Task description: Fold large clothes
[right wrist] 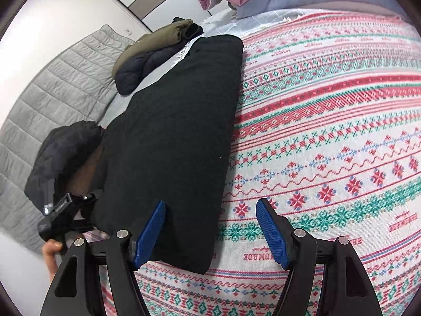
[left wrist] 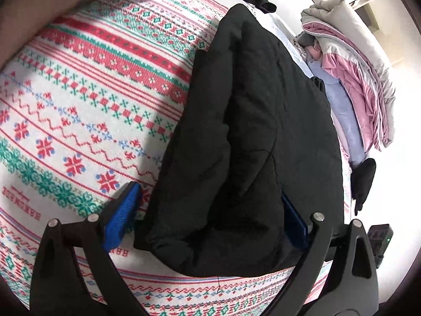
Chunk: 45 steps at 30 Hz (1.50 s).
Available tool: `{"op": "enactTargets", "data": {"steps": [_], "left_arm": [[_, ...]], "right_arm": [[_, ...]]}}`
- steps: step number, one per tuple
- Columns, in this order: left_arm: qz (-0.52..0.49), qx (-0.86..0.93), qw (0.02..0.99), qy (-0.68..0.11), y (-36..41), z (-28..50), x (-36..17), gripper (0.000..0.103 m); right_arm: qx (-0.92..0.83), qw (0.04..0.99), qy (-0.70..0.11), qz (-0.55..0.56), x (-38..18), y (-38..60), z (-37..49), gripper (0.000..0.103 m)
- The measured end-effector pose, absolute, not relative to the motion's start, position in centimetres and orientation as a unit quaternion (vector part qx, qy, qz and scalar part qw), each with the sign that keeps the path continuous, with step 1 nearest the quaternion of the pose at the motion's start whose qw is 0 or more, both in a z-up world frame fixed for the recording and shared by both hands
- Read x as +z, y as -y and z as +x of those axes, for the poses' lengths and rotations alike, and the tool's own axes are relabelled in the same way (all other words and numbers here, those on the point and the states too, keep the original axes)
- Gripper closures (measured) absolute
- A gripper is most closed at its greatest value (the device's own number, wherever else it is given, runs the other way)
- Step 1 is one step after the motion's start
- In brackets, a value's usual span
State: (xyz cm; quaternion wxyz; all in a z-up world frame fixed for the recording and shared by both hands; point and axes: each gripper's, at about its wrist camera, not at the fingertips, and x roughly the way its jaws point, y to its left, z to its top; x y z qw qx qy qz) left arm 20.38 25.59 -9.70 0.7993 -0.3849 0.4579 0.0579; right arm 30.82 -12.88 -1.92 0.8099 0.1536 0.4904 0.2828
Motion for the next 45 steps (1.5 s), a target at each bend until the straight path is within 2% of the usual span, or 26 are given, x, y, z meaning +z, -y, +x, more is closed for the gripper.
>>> {"op": "enactTargets", "data": {"steps": [9, 13, 28, 32, 37, 40, 42, 44, 45], "left_arm": [[-0.334, 0.071, 0.813, -0.471, -23.1, 21.2, -9.3, 0.005], [-0.314, 0.079, 0.817, -0.477, -22.4, 21.6, -9.1, 0.004], [-0.329, 0.071, 0.811, -0.478, -22.5, 22.3, -9.5, 0.003], [-0.338, 0.064, 0.809, -0.476, -22.8, 22.5, -9.7, 0.001], [-0.348, 0.062, 0.808, -0.471, -23.3, 22.7, -9.9, 0.001], [-0.356, 0.066, 0.808, -0.464, -23.7, 22.6, -9.9, 0.008], [-0.365, 0.062, 0.809, -0.456, -24.0, 22.5, -9.8, 0.02], [-0.373, 0.055, 0.809, -0.451, -24.5, 22.3, -9.8, 0.027], [-0.374, 0.051, 0.81, -0.449, -24.5, 22.2, -9.7, 0.032]], "right_arm": [[0.32, 0.775, -0.499, 0.22, -3.1, 12.6, 32.2, 0.03], [0.319, 0.771, -0.499, 0.234, -3.6, 12.4, 32.4, 0.025], [0.318, 0.762, -0.487, 0.285, -4.7, 11.1, 33.8, 0.018], [0.323, 0.758, -0.491, 0.282, -4.9, 10.2, 34.6, 0.011], [0.331, 0.742, -0.503, 0.293, -5.6, 9.7, 36.1, 0.009], [0.337, 0.743, -0.501, 0.29, -6.1, 8.7, 36.5, 0.008], [0.334, 0.763, -0.491, 0.254, -5.6, 7.9, 36.1, 0.015], [0.327, 0.786, -0.483, 0.207, -4.7, 7.2, 35.5, 0.031], [0.326, 0.792, -0.478, 0.193, -4.3, 7.0, 35.3, 0.034]]}}
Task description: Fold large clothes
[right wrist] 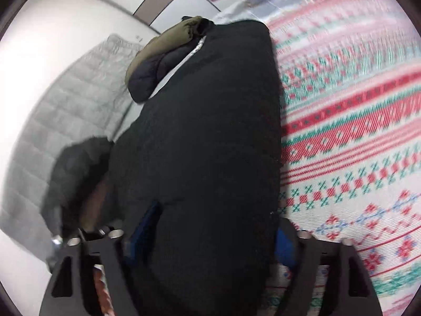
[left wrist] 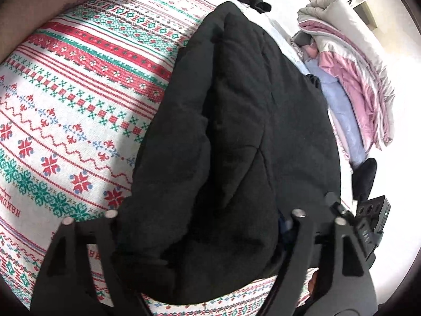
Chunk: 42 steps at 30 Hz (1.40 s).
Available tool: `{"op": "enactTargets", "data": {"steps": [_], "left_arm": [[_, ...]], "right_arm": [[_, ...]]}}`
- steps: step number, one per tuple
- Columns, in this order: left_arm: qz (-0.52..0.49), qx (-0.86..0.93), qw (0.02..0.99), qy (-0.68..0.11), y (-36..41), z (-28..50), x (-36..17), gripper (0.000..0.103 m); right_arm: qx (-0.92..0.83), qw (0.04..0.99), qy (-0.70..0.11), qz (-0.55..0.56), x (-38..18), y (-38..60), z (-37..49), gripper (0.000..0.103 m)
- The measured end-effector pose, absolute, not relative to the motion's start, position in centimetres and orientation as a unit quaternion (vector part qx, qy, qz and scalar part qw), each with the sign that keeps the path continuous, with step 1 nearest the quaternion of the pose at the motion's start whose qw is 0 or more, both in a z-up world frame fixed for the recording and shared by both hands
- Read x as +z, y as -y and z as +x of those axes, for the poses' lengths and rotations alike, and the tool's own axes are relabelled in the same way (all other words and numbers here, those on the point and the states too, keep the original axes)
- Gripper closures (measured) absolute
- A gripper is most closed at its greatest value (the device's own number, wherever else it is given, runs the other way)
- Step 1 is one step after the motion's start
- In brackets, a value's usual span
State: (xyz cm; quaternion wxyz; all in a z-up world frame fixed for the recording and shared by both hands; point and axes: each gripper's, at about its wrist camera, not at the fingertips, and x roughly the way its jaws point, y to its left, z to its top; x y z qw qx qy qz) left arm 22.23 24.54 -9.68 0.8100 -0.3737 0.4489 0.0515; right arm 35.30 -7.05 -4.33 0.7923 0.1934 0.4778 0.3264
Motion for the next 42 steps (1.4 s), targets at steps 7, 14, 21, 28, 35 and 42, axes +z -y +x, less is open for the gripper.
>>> {"op": "enactTargets", "data": {"steps": [7, 14, 21, 28, 35, 42], "left_arm": [[-0.352, 0.067, 0.828, -0.43, -23.9, 21.6, -8.5, 0.051], [-0.36, 0.052, 0.837, -0.409, -23.1, 21.2, -7.2, 0.058], [-0.333, 0.002, 0.86, -0.387, -18.8, 21.9, -5.1, 0.059], [-0.304, -0.067, 0.874, -0.373, -11.3, 23.8, -2.7, 0.059], [-0.236, -0.154, 0.882, -0.378, 4.1, 28.7, 0.9, 0.059], [-0.224, -0.232, 0.85, -0.416, 22.2, 33.8, -0.4, 0.058]], "right_arm": [[0.295, 0.87, -0.394, 0.037, 0.1, 3.1, 31.4, 0.049], [0.291, 0.891, -0.349, 0.008, 1.8, 3.0, 29.9, 0.051], [0.277, 0.915, -0.292, -0.013, 5.0, 5.0, 28.4, 0.052], [0.254, 0.928, -0.274, 0.002, 7.2, 10.9, 27.9, 0.054], [0.182, 0.95, -0.253, -0.007, 10.3, 23.2, 28.8, 0.054], [0.09, 0.955, -0.278, 0.058, 10.4, 42.6, 34.0, 0.054]]}}
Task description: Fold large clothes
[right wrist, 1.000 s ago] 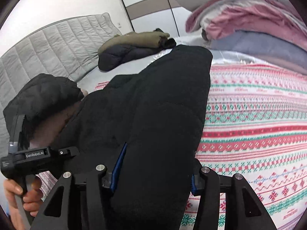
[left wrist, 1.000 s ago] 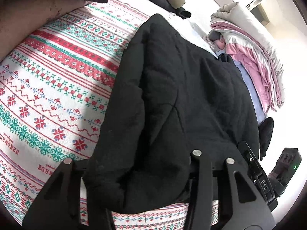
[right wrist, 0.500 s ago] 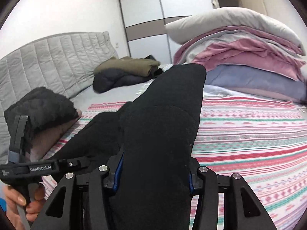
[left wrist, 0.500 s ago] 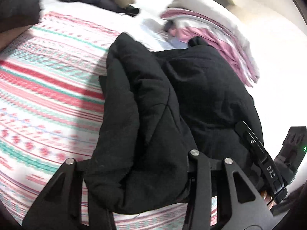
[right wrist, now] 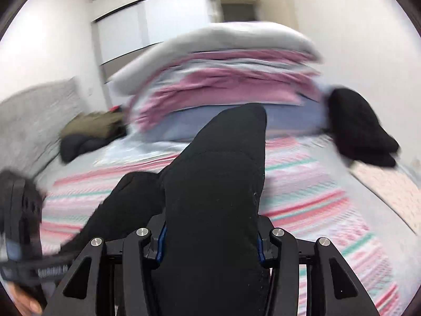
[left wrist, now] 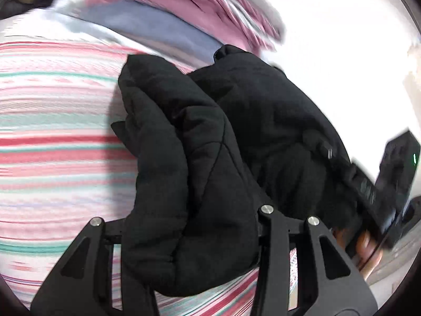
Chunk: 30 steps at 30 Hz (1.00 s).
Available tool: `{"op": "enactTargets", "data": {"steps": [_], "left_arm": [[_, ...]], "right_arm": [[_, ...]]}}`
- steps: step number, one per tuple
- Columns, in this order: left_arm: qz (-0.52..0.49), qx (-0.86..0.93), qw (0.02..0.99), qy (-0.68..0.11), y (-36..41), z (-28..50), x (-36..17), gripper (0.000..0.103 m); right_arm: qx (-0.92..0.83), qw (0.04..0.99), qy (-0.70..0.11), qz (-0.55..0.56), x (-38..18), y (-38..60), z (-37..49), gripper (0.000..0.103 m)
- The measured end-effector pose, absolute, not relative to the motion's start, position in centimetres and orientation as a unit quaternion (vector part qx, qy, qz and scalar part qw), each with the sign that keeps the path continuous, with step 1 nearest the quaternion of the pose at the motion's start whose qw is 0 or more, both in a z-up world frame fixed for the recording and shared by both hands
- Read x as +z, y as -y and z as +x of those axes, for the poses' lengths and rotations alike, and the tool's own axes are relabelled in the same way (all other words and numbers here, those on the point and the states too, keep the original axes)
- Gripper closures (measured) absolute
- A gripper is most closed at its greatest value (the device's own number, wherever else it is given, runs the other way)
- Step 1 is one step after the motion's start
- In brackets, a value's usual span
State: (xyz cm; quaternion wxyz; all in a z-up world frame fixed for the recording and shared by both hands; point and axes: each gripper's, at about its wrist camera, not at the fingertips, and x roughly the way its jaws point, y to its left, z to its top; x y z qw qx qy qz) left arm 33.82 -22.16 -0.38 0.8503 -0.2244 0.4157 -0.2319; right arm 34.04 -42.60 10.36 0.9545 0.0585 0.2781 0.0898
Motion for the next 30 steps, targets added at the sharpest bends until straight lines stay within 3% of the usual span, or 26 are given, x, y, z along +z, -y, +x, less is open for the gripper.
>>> {"op": "enactTargets", "data": {"steps": [2, 4, 7, 11, 16, 22, 26, 30], "left_arm": [[-0.2, -0.237, 0.832, -0.46, 26.5, 34.2, -3.2, 0.056], [-0.219, -0.226, 0.802, -0.508, 28.6, 33.7, -7.2, 0.045], [-0.252, -0.257, 0.803, -0.475, 27.6, 32.1, -9.1, 0.035], [-0.323, -0.292, 0.749, -0.498, 24.3, 32.5, -10.2, 0.034], [-0.361, -0.288, 0.729, -0.505, 20.8, 32.1, -8.8, 0.034], [-0.326, -0.243, 0.764, -0.501, 15.6, 24.2, -6.1, 0.034], [-0.199, -0.195, 0.835, -0.475, 14.8, 19.2, -1.5, 0.034], [-0.103, -0.156, 0.884, -0.43, 14.6, 15.9, 2.5, 0.023]], "right_arm": [[0.066, 0.944, -0.309, 0.098, 8.2, 49.2, 35.8, 0.049], [0.03, 0.919, -0.357, 0.163, 4.7, 54.7, 37.5, 0.042], [-0.018, 0.841, -0.433, 0.324, -4.0, 63.1, 37.7, 0.029], [-0.01, 0.805, -0.348, 0.48, -6.7, 67.7, 33.9, 0.029], [-0.069, 0.835, -0.287, 0.465, -1.4, 67.0, 28.6, 0.028], [-0.094, 0.883, -0.259, 0.379, 5.4, 58.2, 18.9, 0.027], [-0.089, 0.885, -0.249, 0.382, 6.6, 51.1, 12.9, 0.02], [-0.122, 0.895, -0.252, 0.347, 6.9, 45.6, 8.1, 0.02]]}}
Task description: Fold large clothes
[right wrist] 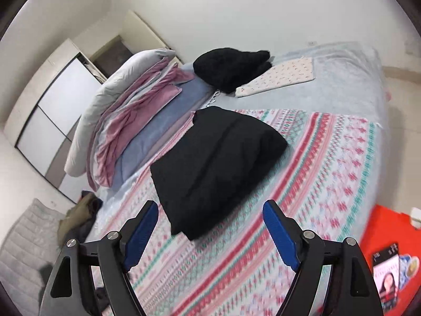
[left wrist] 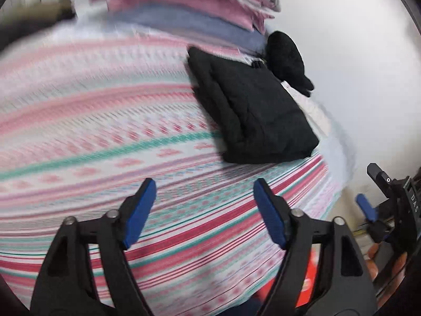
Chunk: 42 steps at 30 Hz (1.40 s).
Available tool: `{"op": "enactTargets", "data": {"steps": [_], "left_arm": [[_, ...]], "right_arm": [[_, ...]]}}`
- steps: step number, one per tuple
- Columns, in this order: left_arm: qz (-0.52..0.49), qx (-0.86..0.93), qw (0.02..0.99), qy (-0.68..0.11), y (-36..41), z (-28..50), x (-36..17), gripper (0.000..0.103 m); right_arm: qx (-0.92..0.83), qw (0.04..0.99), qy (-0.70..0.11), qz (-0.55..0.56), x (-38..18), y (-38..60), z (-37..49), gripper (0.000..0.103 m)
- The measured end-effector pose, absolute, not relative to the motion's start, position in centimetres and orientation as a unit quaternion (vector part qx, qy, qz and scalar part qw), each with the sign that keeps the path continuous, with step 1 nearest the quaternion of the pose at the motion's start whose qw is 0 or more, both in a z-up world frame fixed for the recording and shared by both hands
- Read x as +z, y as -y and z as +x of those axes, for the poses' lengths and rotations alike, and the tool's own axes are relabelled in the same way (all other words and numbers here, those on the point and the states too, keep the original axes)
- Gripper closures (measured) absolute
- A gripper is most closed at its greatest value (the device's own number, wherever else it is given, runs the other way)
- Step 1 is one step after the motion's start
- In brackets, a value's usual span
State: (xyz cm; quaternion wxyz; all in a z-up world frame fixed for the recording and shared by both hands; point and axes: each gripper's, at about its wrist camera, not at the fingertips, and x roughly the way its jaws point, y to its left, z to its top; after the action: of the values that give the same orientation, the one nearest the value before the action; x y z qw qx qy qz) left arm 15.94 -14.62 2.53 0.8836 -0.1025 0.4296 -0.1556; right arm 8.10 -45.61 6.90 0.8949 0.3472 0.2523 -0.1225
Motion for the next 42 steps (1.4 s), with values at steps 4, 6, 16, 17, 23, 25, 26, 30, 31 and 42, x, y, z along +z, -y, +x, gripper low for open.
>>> {"op": "enactTargets", "data": {"steps": [4, 6, 16, 17, 23, 25, 26, 30, 31, 42], "left_arm": [[-0.021, -0.113, 0.917, -0.381, 13.8, 11.2, 5.6, 0.017], [0.008, -0.109, 0.924, -0.368, 14.6, 10.5, 5.8, 0.012], [0.051, -0.117, 0.93, -0.346, 16.0, 6.5, 1.8, 0.006], [0.042, -0.122, 0.93, -0.345, 16.0, 6.5, 1.8, 0.006], [0.038, -0.131, 0.934, -0.33, 16.8, 6.7, 1.4, 0.006], [0.034, -0.127, 0.935, -0.33, 16.9, 6.8, 1.1, 0.006], [0.033, -0.126, 0.935, -0.329, 16.9, 6.8, 1.1, 0.006], [0.026, -0.139, 0.928, -0.345, 17.1, 6.9, 0.7, 0.006], [0.024, -0.136, 0.928, -0.345, 17.1, 6.8, 0.7, 0.006], [0.018, -0.14, 0.919, -0.367, 16.4, 7.9, -0.6, 0.001]], "right_arm": [[-0.147, 0.913, -0.259, 0.279, 7.2, 40.8, 4.6, 0.019], [-0.148, 0.921, -0.269, 0.24, 7.0, 38.6, 3.6, 0.019], [-0.184, 0.93, -0.287, 0.14, 4.2, 34.2, 0.4, 0.016], [-0.189, 0.93, -0.289, 0.123, 4.0, 34.0, 0.3, 0.016], [-0.19, 0.933, -0.29, 0.099, 3.9, 34.5, 0.0, 0.016], [-0.193, 0.932, -0.289, 0.108, 3.8, 35.1, -0.2, 0.015], [-0.193, 0.93, -0.29, 0.113, 3.7, 35.4, -0.2, 0.015], [-0.187, 0.929, -0.295, 0.121, 3.5, 35.7, 0.1, 0.015], [-0.189, 0.929, -0.295, 0.118, 3.5, 35.6, 0.1, 0.015], [-0.206, 0.932, -0.291, 0.067, 3.9, 34.3, 0.3, 0.004]]}}
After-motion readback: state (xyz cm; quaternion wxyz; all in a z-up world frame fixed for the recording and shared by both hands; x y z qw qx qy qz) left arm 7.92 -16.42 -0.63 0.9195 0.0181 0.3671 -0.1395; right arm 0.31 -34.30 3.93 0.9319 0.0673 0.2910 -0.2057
